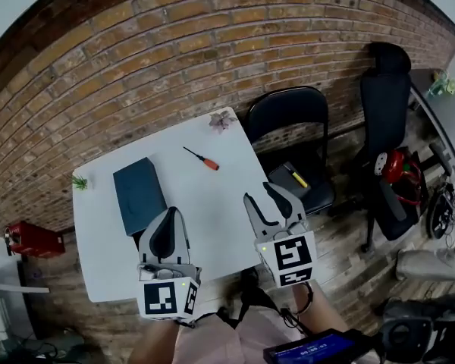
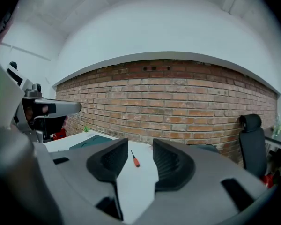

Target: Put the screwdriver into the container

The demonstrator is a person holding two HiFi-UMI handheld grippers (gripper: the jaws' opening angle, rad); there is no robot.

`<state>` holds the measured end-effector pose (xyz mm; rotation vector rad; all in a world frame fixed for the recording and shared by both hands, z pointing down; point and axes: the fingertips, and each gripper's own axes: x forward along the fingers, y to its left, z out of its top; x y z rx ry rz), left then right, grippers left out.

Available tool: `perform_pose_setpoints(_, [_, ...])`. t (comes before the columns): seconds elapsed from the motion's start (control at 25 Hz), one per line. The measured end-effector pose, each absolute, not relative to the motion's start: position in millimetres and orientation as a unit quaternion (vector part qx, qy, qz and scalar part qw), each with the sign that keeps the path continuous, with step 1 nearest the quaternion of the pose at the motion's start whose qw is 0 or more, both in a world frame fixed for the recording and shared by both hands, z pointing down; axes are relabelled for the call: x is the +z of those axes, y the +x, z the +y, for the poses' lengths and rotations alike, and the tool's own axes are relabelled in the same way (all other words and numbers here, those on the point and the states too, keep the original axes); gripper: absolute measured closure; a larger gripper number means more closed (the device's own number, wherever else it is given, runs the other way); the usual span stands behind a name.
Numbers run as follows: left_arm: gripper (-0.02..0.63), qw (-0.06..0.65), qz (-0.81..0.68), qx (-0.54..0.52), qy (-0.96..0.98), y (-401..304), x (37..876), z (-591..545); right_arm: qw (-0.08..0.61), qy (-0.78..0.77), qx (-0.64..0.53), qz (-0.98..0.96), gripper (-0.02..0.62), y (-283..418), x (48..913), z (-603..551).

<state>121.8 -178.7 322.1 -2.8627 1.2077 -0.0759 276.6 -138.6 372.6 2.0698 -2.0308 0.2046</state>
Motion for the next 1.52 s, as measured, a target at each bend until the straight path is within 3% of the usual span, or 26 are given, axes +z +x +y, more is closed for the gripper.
perform_pose_setpoints(0.32, [0.594,0.032,0.441,-0.015,-0.897,140.5,301.3,-215.2,0.113,0.669,0.036,-0.734,0.426,306.4,346.5,-204.6])
perform_pose_setpoints(0.72, [0.594,0.025,0.487,-0.003,-0.873,115.2,299.5,-263.4,0.134,0.629,0.020,-0.766,0.426,283.1,344.1,-270.8])
perform_pose_setpoints(1.52, [0.594,-0.063,0.477,-0.039,-0.876,100.4,380.8,-359.0,0.250,0.567,0.139,-0.772,0.425,253.3,509.7,-355.9])
